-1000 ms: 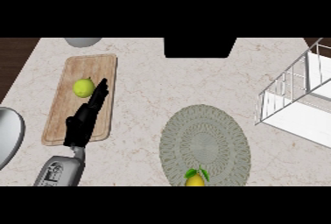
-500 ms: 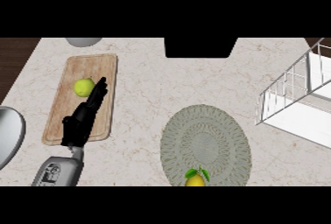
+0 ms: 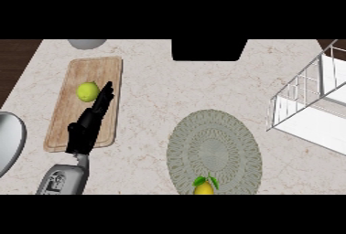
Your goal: Pick the can from the placemat and place it in the tiered shelf
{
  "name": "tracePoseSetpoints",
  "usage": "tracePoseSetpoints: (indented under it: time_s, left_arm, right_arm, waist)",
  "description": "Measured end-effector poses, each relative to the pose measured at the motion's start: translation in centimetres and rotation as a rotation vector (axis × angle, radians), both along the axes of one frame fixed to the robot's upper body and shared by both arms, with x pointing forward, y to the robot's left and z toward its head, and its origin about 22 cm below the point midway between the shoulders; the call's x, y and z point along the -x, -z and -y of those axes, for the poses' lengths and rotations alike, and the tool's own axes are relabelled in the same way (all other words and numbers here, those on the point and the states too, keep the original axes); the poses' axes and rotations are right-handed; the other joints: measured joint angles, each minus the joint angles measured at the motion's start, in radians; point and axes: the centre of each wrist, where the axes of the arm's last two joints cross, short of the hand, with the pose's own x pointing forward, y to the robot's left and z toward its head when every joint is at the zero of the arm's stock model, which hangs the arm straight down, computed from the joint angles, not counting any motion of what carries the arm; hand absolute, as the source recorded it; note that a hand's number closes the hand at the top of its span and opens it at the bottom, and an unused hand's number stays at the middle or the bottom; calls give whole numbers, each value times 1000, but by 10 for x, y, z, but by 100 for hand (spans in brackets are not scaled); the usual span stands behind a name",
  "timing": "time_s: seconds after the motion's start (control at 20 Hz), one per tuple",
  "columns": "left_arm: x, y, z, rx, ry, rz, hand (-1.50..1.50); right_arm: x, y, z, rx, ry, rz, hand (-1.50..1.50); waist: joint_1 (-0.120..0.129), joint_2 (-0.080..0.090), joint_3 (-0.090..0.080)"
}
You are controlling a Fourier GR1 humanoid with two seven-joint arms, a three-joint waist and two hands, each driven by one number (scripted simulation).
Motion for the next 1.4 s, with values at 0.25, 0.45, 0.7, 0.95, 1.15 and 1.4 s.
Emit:
tracePoseSetpoints:
  time_s: [0.25,0.45,0.7,0.95,1.15,1.4]
  left_arm:
    - [-3,1,-1,-4,-6,-2,0]
    - [-4,0,-5,2,-7,-4,0]
    - [2,-4,-8,-1,-3,-4,0]
    - [0,-8,0,5,-7,-5,0]
    - [-2,0,-2,0,-9,-4,0]
    - [-6,-8,4,-4,-8,-5,0]
  right_arm:
    - [-4,9,22,10,142,-75,-150]
    - [8,22,38,-2,264,-110,-150]
    - [21,23,46,-64,287,-86,-150]
    - [28,18,45,-133,224,-21,-150]
    - [36,14,43,-177,156,6,-150]
    - [47,-5,39,-210,112,76,-150]
  waist:
    - [-4,-3,-4]
    - [-6,-4,-4]
    - [-4,-2,-1]
    - [-4,-1,1]
    - [-5,-1,1]
    - [-5,0,1]
